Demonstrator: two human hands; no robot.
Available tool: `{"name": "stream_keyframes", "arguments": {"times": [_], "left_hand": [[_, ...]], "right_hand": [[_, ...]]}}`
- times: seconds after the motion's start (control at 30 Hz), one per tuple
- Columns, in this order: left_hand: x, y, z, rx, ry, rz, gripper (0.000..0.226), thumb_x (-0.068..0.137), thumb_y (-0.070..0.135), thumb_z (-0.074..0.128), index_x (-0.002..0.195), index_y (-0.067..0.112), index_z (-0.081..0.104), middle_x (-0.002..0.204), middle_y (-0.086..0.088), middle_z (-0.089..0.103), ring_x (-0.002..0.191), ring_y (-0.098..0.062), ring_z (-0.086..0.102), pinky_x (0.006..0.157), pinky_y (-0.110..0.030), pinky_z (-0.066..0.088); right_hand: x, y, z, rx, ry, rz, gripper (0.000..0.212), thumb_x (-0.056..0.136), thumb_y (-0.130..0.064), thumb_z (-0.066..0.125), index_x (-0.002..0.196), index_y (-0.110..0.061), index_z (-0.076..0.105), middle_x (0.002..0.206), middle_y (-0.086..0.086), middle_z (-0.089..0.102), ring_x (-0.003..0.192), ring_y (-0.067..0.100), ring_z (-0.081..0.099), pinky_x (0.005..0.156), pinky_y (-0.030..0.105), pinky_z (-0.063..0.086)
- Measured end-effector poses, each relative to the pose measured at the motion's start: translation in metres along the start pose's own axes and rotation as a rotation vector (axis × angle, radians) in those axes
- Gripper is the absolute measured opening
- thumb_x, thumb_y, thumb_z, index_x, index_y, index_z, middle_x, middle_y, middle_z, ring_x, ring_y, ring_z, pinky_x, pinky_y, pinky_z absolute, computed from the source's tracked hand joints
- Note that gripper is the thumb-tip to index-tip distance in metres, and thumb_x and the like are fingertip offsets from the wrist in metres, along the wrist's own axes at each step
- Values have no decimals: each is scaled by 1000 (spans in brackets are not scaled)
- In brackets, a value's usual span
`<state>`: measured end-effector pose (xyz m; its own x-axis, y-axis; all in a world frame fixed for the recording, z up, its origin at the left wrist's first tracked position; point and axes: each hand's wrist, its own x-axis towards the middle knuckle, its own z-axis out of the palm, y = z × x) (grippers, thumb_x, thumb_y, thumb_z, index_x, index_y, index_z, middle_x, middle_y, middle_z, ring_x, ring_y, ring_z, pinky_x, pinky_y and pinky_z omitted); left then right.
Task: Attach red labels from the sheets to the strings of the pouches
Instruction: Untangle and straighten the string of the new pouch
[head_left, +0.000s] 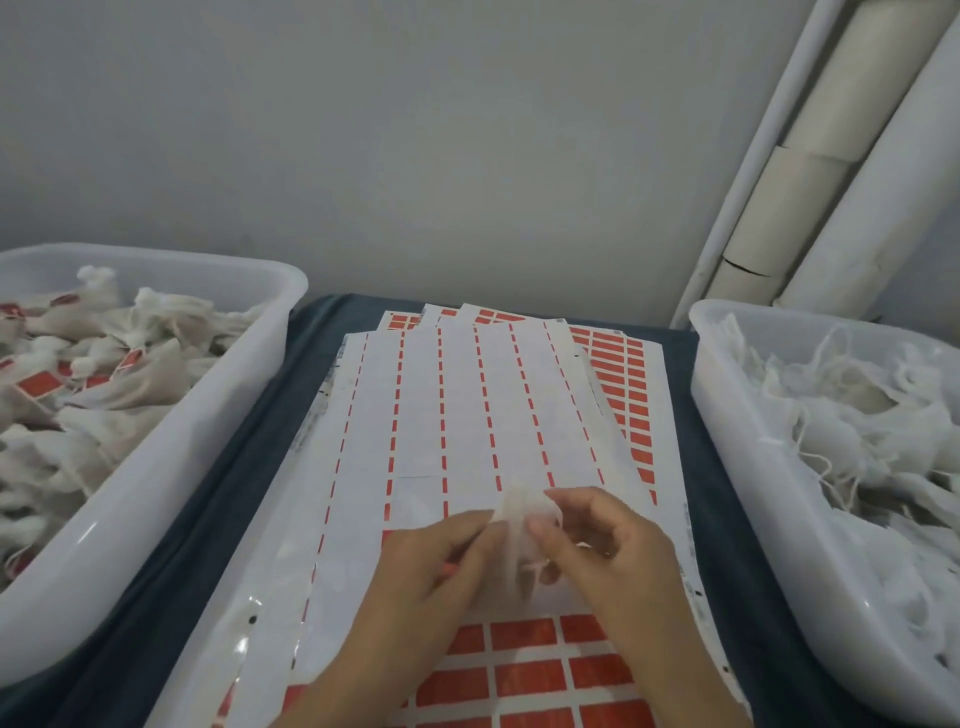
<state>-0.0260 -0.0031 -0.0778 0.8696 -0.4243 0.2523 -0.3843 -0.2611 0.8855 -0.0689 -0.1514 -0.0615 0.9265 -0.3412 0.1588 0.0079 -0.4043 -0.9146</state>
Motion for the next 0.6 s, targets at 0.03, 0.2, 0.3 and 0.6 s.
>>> {"name": "stream_keyframes", "arguments": {"times": [0.03, 0.2, 0.3, 0.6], "left_hand": [[0, 0, 0, -8, 9, -6, 24, 79, 53, 37, 83, 52, 61, 70, 24, 63, 72, 4, 58, 65, -7, 44], [0, 5, -2, -316, 165, -263, 22, 84, 44, 45, 75, 49, 64, 76, 23, 64, 76, 2, 59, 55, -5, 44], [6, 2, -2, -434, 158, -466, 21, 90, 38, 49, 79, 30, 65, 86, 15, 66, 84, -8, 60, 63, -14, 45], [-3, 9, -1, -104, 3, 62, 33, 65, 59, 59, 97, 67, 55, 96, 20, 67, 92, -4, 58, 80, -12, 44]], "right_hand": [[-1, 1, 0, -1, 19, -15, 18, 66, -47, 60, 80, -37, 60, 78, -33, 64, 71, -5, 64, 57, 1, 44], [-2, -1, -8, 92, 65, 12, 8, 71, -39, 60, 75, -36, 66, 74, -30, 67, 72, -6, 64, 54, -2, 40], [-2, -3, -11, 163, 40, 31, 10, 70, -37, 59, 75, -33, 67, 70, -20, 70, 69, 1, 66, 52, 0, 42], [-7, -6, -2, -105, -95, -397, 10, 82, -43, 59, 86, -48, 66, 79, -26, 67, 64, -2, 64, 60, 4, 48]]}}
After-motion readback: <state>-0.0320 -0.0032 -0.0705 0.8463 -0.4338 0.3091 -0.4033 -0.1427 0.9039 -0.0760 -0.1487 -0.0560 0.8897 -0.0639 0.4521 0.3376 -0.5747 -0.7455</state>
